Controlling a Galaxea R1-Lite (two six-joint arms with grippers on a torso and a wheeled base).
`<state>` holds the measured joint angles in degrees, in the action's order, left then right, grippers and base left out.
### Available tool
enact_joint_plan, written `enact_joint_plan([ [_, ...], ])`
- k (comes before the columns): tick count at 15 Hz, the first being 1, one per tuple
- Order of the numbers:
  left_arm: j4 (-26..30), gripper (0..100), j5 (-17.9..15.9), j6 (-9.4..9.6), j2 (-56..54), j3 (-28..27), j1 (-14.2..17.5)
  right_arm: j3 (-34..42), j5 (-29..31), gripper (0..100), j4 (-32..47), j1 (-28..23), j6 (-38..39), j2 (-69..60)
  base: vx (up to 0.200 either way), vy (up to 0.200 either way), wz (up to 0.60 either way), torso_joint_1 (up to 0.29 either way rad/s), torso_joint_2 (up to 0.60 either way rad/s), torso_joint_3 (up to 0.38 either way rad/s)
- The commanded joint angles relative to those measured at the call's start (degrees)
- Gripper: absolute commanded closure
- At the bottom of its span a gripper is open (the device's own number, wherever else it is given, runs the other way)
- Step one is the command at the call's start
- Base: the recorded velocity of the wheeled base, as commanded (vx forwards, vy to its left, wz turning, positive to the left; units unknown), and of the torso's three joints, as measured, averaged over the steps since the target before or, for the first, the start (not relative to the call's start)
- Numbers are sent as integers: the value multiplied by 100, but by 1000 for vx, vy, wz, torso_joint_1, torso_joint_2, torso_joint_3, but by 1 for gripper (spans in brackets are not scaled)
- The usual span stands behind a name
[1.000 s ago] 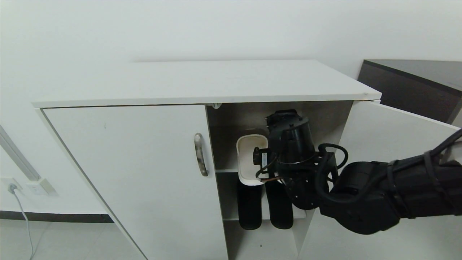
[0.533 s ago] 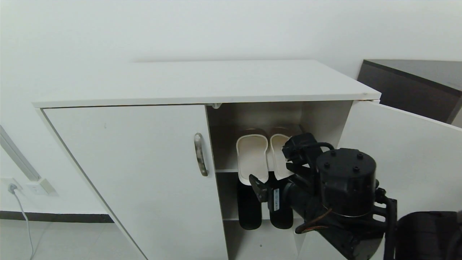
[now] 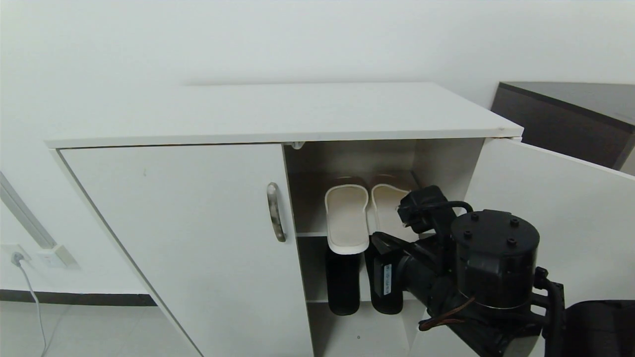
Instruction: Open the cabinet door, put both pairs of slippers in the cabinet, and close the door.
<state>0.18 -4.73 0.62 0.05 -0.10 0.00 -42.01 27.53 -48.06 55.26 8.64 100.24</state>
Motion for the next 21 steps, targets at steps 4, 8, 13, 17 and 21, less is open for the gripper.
enact_joint_plan([
  [4,-1,100,-2,-1,-5,1,0,26,25,100,-2,-6,15,171,0,0,0,0,0,0],
  [8,-1,100,-2,-1,4,1,0,52,25,100,-2,-6,15,180,-100,0,0,1,0,0],
  [13,-1,100,-2,-1,4,1,0,52,16,100,-2,-42,32,259,-200,0,0,-1,1,0],
  [17,-1,100,-2,-1,4,1,0,79,16,100,-11,-42,32,285,-200,0,0,0,5,2],
  [21,-1,100,-2,-1,4,1,0,88,-2,100,-2,-94,23,294,-200,0,0,1,5,0],
])
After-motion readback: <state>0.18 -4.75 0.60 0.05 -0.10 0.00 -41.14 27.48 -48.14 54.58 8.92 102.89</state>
